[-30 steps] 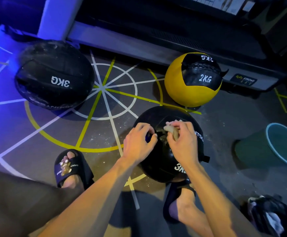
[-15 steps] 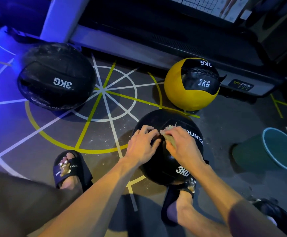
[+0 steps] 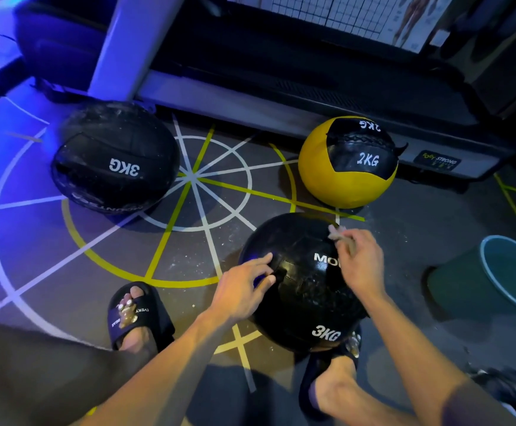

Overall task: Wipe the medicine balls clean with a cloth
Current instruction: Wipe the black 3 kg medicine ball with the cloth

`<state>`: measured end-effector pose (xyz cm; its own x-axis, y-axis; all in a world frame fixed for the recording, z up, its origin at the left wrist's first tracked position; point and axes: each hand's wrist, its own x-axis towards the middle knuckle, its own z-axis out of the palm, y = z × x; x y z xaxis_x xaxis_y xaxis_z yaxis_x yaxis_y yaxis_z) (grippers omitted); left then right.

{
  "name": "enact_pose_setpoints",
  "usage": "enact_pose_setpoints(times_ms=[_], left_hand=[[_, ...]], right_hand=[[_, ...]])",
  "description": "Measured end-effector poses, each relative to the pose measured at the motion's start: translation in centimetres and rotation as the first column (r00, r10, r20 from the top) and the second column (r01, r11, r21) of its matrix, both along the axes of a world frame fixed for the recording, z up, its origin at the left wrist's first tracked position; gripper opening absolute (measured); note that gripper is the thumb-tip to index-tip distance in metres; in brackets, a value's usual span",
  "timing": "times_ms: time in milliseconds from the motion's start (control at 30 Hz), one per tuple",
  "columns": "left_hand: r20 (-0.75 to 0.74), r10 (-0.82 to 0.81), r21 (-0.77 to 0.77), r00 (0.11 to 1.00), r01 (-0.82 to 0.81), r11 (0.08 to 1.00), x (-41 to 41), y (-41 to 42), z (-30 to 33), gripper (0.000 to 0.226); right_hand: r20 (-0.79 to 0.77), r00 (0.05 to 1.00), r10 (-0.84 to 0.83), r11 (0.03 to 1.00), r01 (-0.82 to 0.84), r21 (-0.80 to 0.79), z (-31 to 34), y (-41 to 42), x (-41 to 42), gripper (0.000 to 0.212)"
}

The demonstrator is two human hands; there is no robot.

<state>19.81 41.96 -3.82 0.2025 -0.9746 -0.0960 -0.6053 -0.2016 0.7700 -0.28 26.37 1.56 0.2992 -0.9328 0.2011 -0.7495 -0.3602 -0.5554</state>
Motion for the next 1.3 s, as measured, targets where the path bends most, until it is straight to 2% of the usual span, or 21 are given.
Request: enact_pose_setpoints(times_ms=[67,133,233,300,333,367,433,500,567,633,667,733,800,833,900,967,1033,1100,1167,1233,1300], left_hand=[[-0.003,0.002,0.009,1.0,-0.002,1.0,-0.4,0.4,-0.1,0.026],[-0.019,0.011,-0.001,1.0,-0.011,1.0,-0.7,0.6,-0.4,0.025],[0.004,0.021,-0.039,1.0,-0.021,0.999,-0.8,1.2,-1.1,0.021],[0.009,0.022,-0.046,1.0,-0.022,0.999,-0.7,1.7,-1.6,0.02],[-0.011,0.02,-0.04,1.0,-0.02,0.999,-0.7,1.9,-1.8,0.022],[-0.035,0.013,-0.034,0.999,-0.014,0.999,-0.6,2.0,-1.9,0.024],[-0.054,-0.008,-0.037,0.999,0.006,0.999,-0.5,2.1,-2.1,0.025],[-0.048,-0.018,-0.036,0.999,0.016,0.999,-0.5,2.1,-2.0,0.025],[-0.024,-0.014,-0.029,1.0,0.014,0.999,-0.3,2.2,-1.8,0.023],[0.015,-0.003,-0.039,1.0,0.003,0.999,-0.3,2.3,-1.6,0.018],[0.016,-0.004,-0.042,1.0,0.004,0.999,-0.3,2.4,-1.6,0.018],[-0.025,-0.024,-0.042,0.999,0.023,0.999,-0.4,2.4,-1.7,0.022],[-0.049,-0.041,-0.043,0.998,0.039,0.998,-0.3,2.5,-1.8,0.025],[-0.05,-0.045,-0.042,0.998,0.043,0.998,-0.3,2.5,-1.9,0.025],[-0.045,-0.043,-0.034,0.998,0.041,0.999,-0.2,2.6,-1.7,0.024],[-0.02,-0.043,-0.02,0.999,0.042,0.999,-0.1,2.6,-1.5,0.023],[0.014,-0.034,-0.039,0.999,0.034,0.999,0.1,2.8,-1.6,0.022],[0.0,-0.038,-0.051,0.999,0.038,0.998,0.1,3.1,-1.8,0.022],[-0.04,-0.062,-0.043,0.997,0.06,0.997,0.0,3.2,-2.3,0.022],[-0.048,-0.07,-0.034,0.996,0.068,0.997,0.2,3.3,-2.4,0.022],[-0.034,-0.072,-0.034,0.997,0.071,0.997,0.3,3.6,-2.4,0.022]], right_hand=[[-0.033,0.999,-0.021,1.0,0.02,-0.009,-0.6,-0.5,0.8,0.013],[0.015,0.982,0.187,0.982,-0.186,-0.014,-0.3,1.1,3.0,0.02],[-0.125,0.765,0.632,0.775,-0.625,0.094,0.3,3.5,5.3,0.028],[-0.304,0.589,0.749,0.651,-0.739,0.174,0.8,2.4,5.7,0.035],[-0.334,0.572,0.749,0.65,-0.732,0.203,1.0,1.1,5.8,0.035],[-0.34,0.62,0.707,0.701,-0.677,0.223,1.2,-0.2,5.9,0.032],[-0.319,0.83,0.457,0.889,-0.425,0.168,1.0,-2.6,5.9,0.028],[-0.367,0.877,0.309,0.951,-0.296,0.094,0.0,-2.5,6.9,0.029],[-0.387,0.774,0.501,0.865,-0.436,0.248,-0.7,0.2,9.0,0.029],[-0.449,0.523,0.724,0.687,-0.605,0.402,-0.6,2.9,10.7,0.03],[-0.465,0.466,0.753,0.65,-0.638,0.413,-0.4,2.9,11.2,0.031],[-0.545,0.516,0.661,0.734,-0.596,0.325,-0.1,0.4,11.0,0.031],[-0.629,0.65,0.426,0.895,-0.404,0.189,0.0,-2.5,10.3,0.03],[-0.673,0.672,0.309,0.939,-0.329,0.103,0.0,-3.6,9.8,0.03],[-0.65,0.706,0.281,0.95,-0.303,0.082,-0.2,-3.8,9.3,0.029],[-0.519,0.71,0.476,0.879,-0.411,0.243,-0.3,-1.6,9.6,0.028],[-0.422,0.576,0.701,0.713,-0.587,0.384,0.2,1.2,10.0,0.029],[-0.451,0.448,0.772,0.623,-0.676,0.393,0.2,1.8,9.9,0.032],[-0.492,0.533,0.688,0.715,-0.614,0.333,0.4,-0.2,9.1,0.03],[-0.502,0.717,0.484,0.873,-0.431,0.227,0.4,-2.9,7.9,0.028],[-0.474,0.808,0.351,0.936,-0.312,0.161,0.6,-4.0,7.0,0.026]])
